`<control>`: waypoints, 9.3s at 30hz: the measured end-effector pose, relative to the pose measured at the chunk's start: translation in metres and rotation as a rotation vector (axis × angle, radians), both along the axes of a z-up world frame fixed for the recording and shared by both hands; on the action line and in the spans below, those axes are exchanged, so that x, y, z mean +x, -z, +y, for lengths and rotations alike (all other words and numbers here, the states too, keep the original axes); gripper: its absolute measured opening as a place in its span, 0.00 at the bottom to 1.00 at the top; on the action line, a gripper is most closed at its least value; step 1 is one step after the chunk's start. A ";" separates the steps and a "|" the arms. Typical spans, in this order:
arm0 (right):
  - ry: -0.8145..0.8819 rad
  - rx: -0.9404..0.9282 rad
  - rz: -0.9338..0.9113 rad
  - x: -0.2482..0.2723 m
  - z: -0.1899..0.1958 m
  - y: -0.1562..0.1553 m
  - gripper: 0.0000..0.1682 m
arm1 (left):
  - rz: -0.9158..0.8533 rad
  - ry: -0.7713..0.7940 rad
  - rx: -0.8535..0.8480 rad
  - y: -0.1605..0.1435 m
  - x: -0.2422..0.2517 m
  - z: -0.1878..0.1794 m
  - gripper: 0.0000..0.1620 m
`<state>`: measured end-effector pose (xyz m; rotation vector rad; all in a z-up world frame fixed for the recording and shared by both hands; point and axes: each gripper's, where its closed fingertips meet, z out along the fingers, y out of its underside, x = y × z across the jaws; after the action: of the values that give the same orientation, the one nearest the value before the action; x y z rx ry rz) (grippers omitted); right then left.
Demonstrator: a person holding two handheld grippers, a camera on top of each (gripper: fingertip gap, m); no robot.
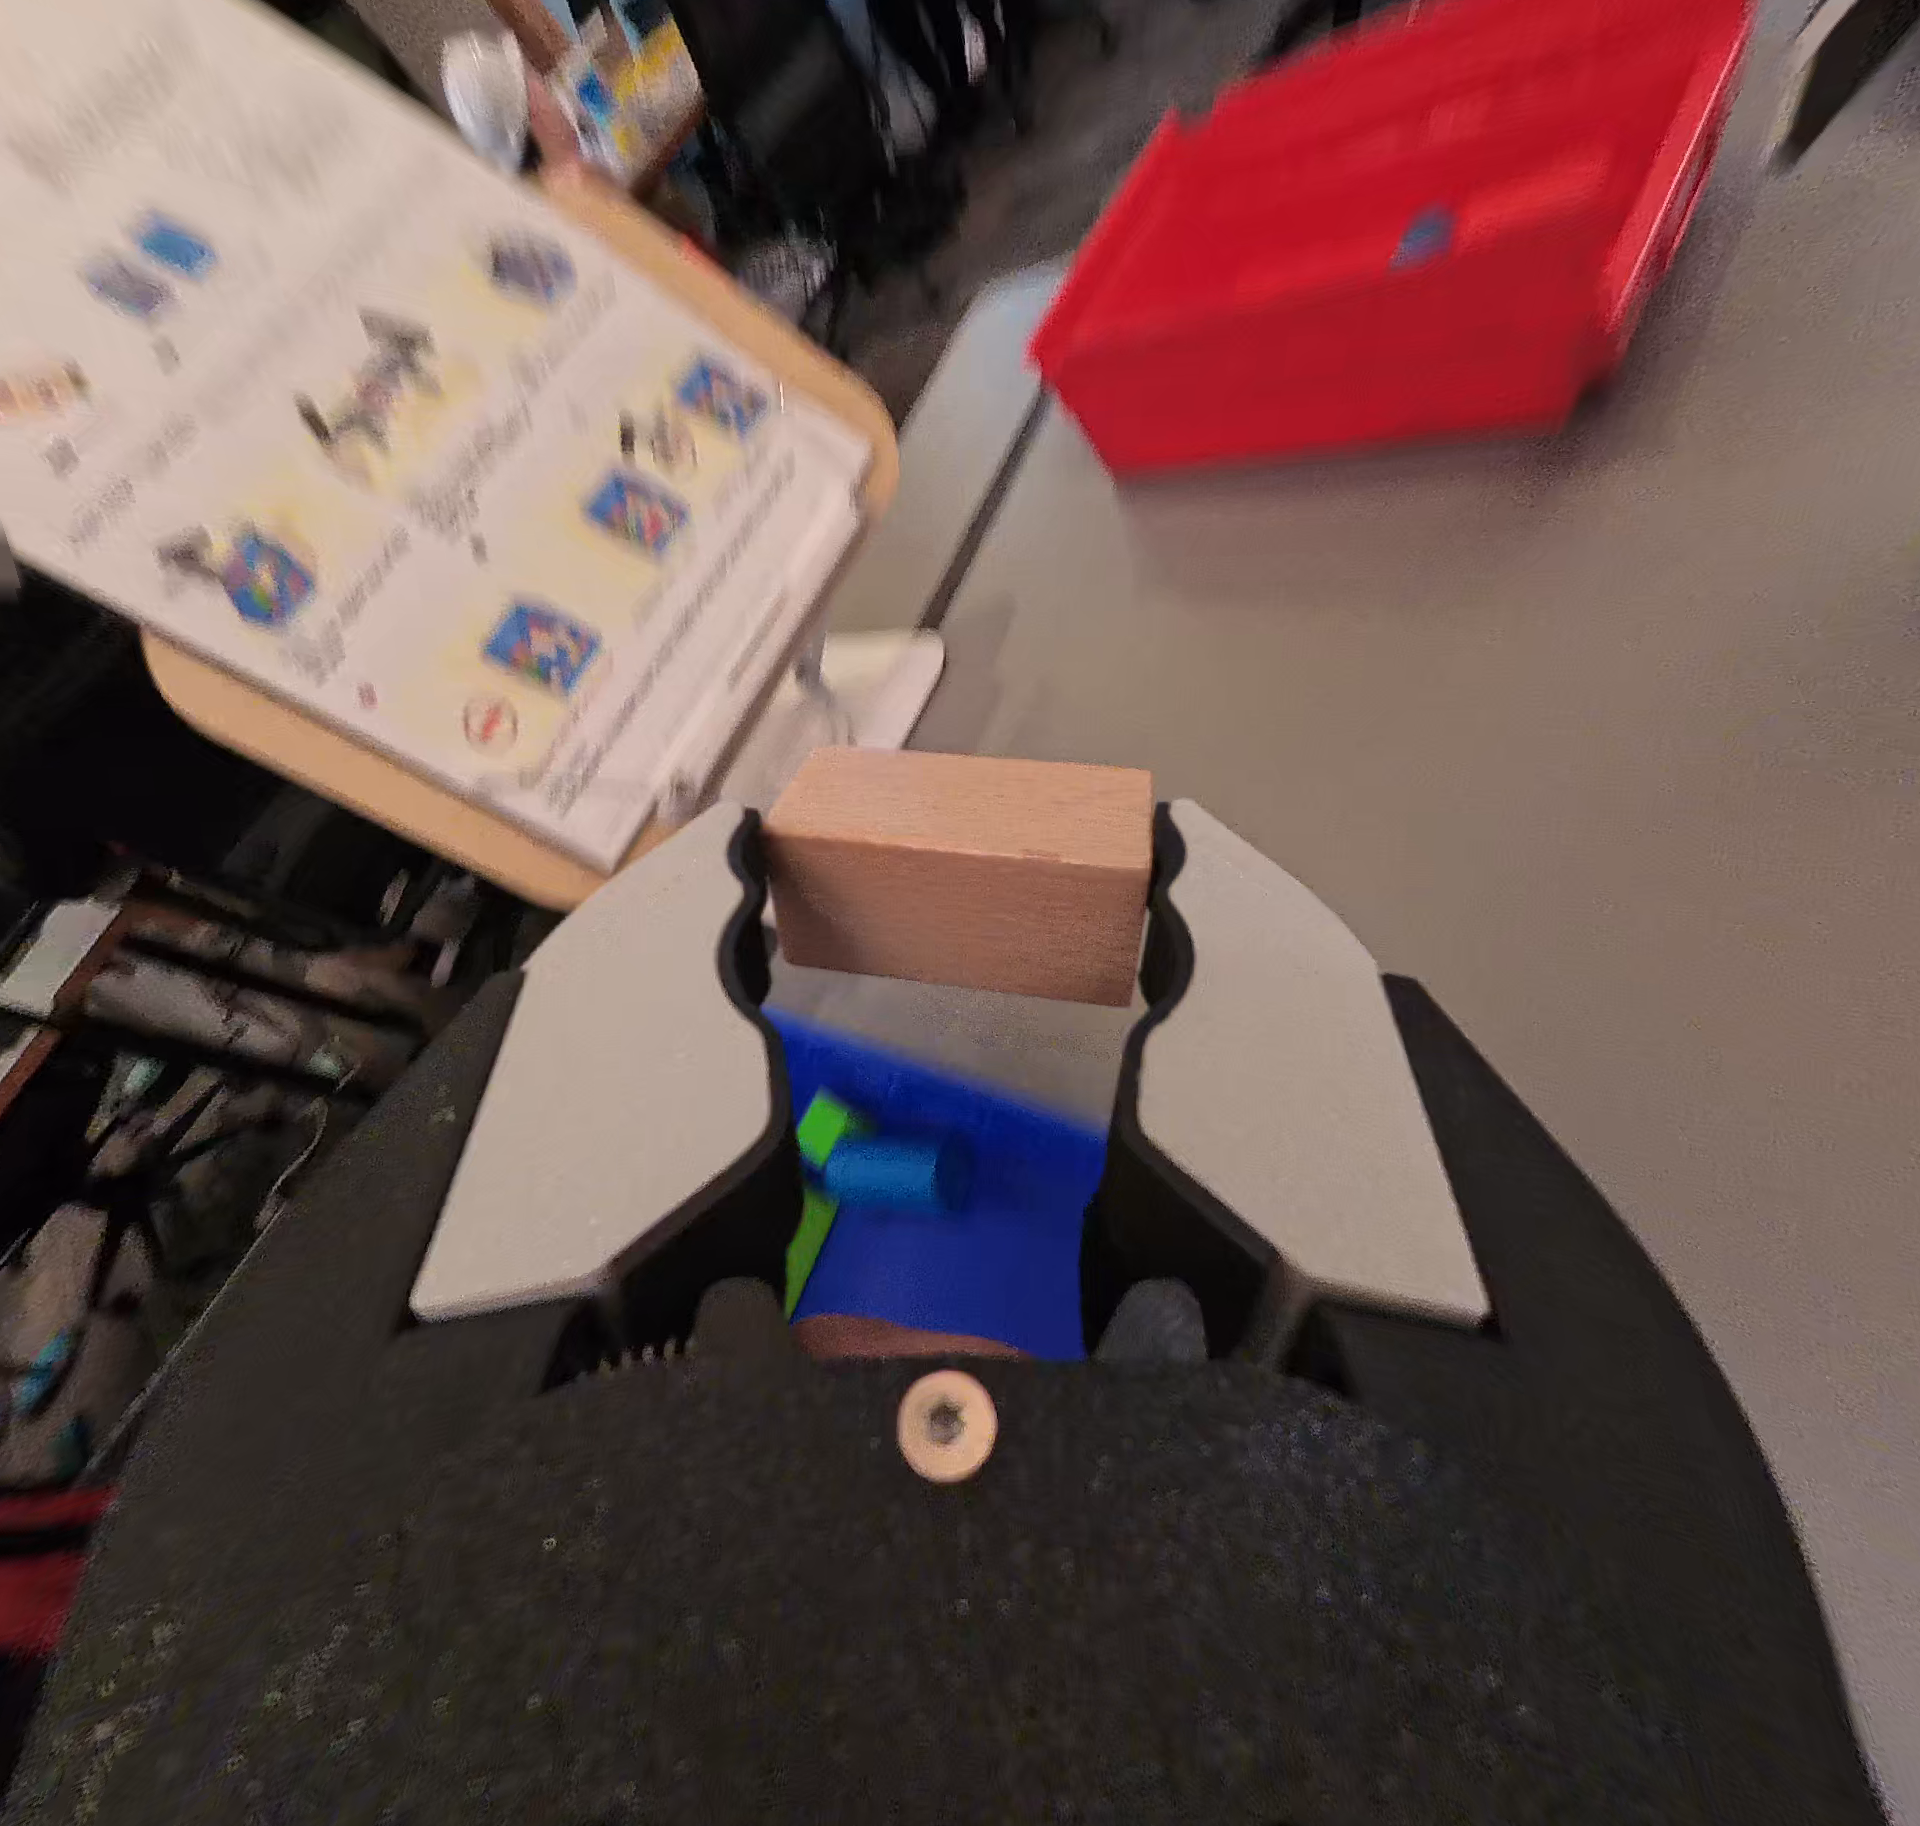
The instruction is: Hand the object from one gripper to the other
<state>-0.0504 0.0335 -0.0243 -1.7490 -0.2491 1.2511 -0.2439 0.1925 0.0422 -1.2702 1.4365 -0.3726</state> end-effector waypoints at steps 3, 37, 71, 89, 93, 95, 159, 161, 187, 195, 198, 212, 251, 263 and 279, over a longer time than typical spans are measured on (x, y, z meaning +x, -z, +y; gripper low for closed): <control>-0.169 0.009 0.240 -0.031 0.029 -0.065 0.28 | -0.103 0.098 0.041 -0.032 0.045 -0.046 0.43; 0.679 -0.174 -0.600 0.216 0.106 -0.023 0.20 | -0.506 -0.049 -0.745 0.113 0.031 -0.122 0.37; 0.561 -0.458 -0.801 0.237 0.202 0.064 0.20 | -0.372 -0.106 -0.572 0.125 0.019 -0.119 0.34; 0.653 -0.045 -0.732 0.110 -0.017 0.108 0.41 | -0.329 -0.530 -0.599 0.112 -0.041 -0.035 0.36; 0.663 0.000 -0.760 0.109 -0.019 0.100 0.41 | -0.306 -0.849 -0.874 0.113 -0.079 0.028 0.33; 0.648 -0.003 -0.750 0.104 -0.017 0.100 0.41 | -0.338 -0.884 -0.972 0.110 -0.075 0.060 0.32; -0.174 0.616 -0.595 -0.061 0.076 0.022 0.42 | -0.551 0.430 -1.817 0.073 0.155 -0.095 0.21; -0.170 0.616 -0.588 -0.057 0.074 0.015 0.43 | -0.523 0.380 -1.754 0.079 0.152 -0.096 0.28; 0.334 -0.244 -1.157 0.224 0.180 0.113 0.43 | -0.097 -0.011 -0.903 0.169 0.078 -0.182 0.34; -0.118 -0.150 -1.427 0.222 0.205 0.156 0.42 | -0.076 -0.032 -0.901 0.176 0.075 -0.177 0.34; -0.204 -0.111 -1.421 0.216 0.210 0.161 0.42 | -0.069 -0.038 -0.900 0.178 0.077 -0.175 0.34; 0.100 0.123 -1.262 0.225 0.192 0.074 0.50 | -0.098 -0.060 -0.879 0.173 0.073 -0.168 0.33; 0.518 -0.025 -0.433 0.086 -0.008 0.105 0.40 | 0.567 -0.058 -0.292 0.123 -0.078 0.118 0.36; 0.454 -0.109 -0.345 0.079 0.012 0.116 0.40 | 0.844 0.131 -0.235 0.200 -0.039 0.194 0.29; 0.360 -0.088 -0.314 0.067 0.027 0.114 0.38 | 0.970 0.219 -0.212 0.229 -0.043 0.203 0.18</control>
<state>0.0162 0.0602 -0.1384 -1.9600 -0.0531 0.7384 -0.2871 0.3955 -0.1865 -1.5563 2.4131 -0.0250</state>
